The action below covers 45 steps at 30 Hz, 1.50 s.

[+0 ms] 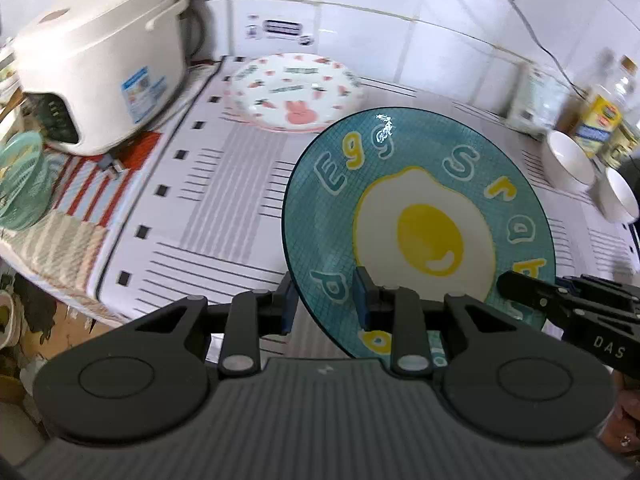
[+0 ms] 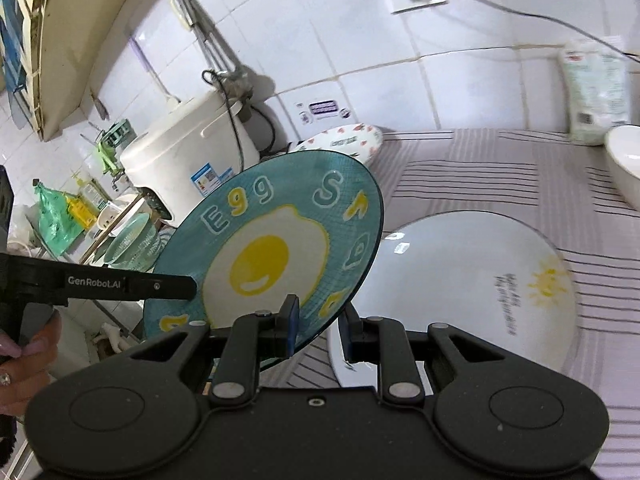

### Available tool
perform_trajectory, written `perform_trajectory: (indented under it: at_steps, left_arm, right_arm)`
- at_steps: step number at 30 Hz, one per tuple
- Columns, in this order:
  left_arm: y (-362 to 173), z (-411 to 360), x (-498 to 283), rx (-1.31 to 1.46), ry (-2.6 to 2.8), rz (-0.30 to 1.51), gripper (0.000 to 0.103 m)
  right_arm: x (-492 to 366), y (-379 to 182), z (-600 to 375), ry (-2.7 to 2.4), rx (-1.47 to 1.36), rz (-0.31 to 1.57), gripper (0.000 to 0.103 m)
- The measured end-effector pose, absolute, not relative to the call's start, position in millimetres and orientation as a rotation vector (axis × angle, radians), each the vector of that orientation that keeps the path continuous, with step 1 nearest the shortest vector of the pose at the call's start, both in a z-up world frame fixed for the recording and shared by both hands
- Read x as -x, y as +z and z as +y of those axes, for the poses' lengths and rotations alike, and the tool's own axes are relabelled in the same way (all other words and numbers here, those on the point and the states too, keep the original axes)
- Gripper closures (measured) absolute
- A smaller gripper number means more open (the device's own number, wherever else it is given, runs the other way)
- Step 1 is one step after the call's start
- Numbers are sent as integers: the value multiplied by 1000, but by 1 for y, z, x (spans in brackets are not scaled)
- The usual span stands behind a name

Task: Organize plates and bowls
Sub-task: 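Lift the blue egg plate with both grippers and carry it over the white plate, then lower the blue egg plate onto the white plate and open both grippers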

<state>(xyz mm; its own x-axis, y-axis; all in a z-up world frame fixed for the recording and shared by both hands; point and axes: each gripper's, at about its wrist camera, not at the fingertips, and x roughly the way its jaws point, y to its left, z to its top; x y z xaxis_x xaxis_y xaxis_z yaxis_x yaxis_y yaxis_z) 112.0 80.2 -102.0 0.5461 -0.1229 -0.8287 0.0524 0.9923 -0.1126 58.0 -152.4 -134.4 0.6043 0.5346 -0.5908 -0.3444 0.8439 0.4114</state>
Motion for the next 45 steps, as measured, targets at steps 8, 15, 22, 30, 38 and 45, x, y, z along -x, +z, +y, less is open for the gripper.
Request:
perform_trajectory:
  at_steps: [8, 15, 22, 30, 38, 45]
  left_arm:
    - [-98, 35, -108, 59, -165, 1006, 76]
    - [-118, 1, -120, 17, -198, 1051, 76]
    - [-143, -15, -139, -1, -190, 1115, 76]
    - [-157, -8, -153, 86, -169, 1198, 76]
    - [-163, -7, -166, 127, -155, 1259, 76]
    - [-164, -11, -170, 106, -153, 1273, 76]
  right_arm:
    - [-36, -131, -196, 451, -283, 753, 77]
    - [-26, -147, -231, 397, -350, 769, 77]
    - [-34, -178, -249, 355, -387, 815, 77]
    - [-47, -180, -248, 335, -361, 871, 77]
    - [-63, -173, -245, 333, -329, 975, 77]
    - [-78, -166, -239, 276, -343, 1085, 77]
